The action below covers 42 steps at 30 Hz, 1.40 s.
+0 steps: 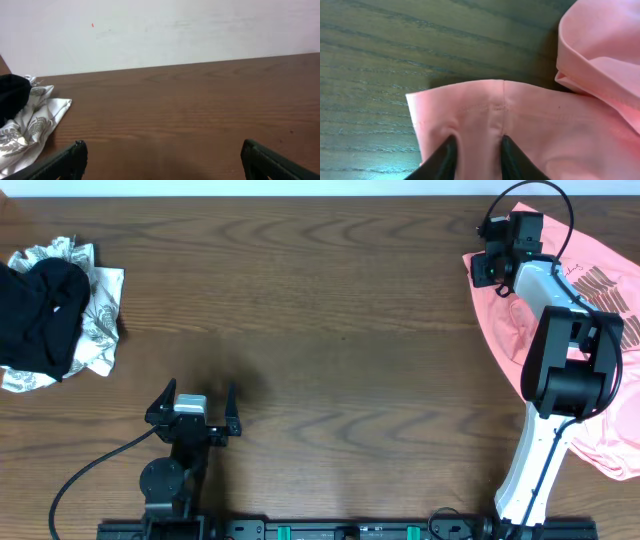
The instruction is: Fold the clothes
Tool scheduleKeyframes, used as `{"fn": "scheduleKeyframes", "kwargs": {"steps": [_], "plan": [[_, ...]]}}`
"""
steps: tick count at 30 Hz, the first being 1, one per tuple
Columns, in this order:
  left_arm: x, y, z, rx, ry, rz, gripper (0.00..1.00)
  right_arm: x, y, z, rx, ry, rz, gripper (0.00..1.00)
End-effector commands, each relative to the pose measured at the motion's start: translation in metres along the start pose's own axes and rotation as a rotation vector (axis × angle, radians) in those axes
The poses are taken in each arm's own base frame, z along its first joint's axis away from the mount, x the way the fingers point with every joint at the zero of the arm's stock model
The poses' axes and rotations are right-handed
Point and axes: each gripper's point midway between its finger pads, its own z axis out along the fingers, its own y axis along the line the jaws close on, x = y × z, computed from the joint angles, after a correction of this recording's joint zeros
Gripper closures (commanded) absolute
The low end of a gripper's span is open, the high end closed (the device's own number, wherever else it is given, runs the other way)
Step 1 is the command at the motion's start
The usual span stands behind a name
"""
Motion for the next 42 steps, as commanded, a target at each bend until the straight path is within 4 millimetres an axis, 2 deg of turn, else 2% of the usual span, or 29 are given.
{"fn": "scheduleKeyframes", "kwargs": {"steps": [1, 5, 10, 14, 15, 18, 23, 24, 26, 27, 30, 39, 42], "plan": [[0.015, -0.001, 0.001, 0.008, 0.044, 0.002, 0.02, 0.007, -0.005, 0.007, 0.012, 0.019, 0.011, 0.81], [0.015, -0.001, 0.001, 0.008, 0.044, 0.002, 0.02, -0.004, -0.006, -0.004, 0.017, -0.007, 0.008, 0.87], [0.015, -0.001, 0.001, 0.008, 0.044, 0.002, 0.02, -0.024, -0.006, -0.027, 0.026, -0.056, 0.001, 0.87], [0.015, -0.001, 0.001, 0.008, 0.044, 0.002, 0.02, -0.038, -0.004, -0.044, 0.033, -0.088, -0.008, 0.93], [0.015, -0.001, 0.001, 0.008, 0.044, 0.002, 0.02, -0.040, -0.003, -0.047, 0.033, -0.093, -0.010, 0.98], [0.015, -0.001, 0.001, 0.008, 0.044, 0.002, 0.02, -0.043, 0.000, -0.050, 0.030, -0.096, -0.015, 0.99], [0.015, -0.001, 0.001, 0.008, 0.044, 0.002, 0.02, -0.039, 0.001, -0.050, 0.026, -0.081, -0.014, 0.98], [0.015, -0.001, 0.001, 0.008, 0.044, 0.002, 0.02, -0.039, 0.001, -0.050, 0.026, -0.079, -0.013, 0.93], [0.015, -0.001, 0.001, 0.008, 0.044, 0.002, 0.02, -0.037, -0.001, -0.049, 0.028, -0.076, -0.010, 0.72], [0.015, -0.001, 0.001, 0.008, 0.044, 0.002, 0.02, -0.036, -0.002, -0.048, 0.028, -0.073, -0.009, 0.69], [0.015, -0.001, 0.001, 0.008, 0.044, 0.002, 0.02, -0.032, -0.004, -0.043, 0.029, -0.063, -0.004, 0.68], [0.015, -0.001, 0.001, 0.008, 0.044, 0.002, 0.02, -0.004, -0.006, -0.004, 0.020, -0.007, 0.007, 0.71], [0.015, -0.001, 0.001, 0.008, 0.044, 0.002, 0.02, 0.001, -0.006, 0.003, 0.019, 0.001, 0.029, 0.71]]}}
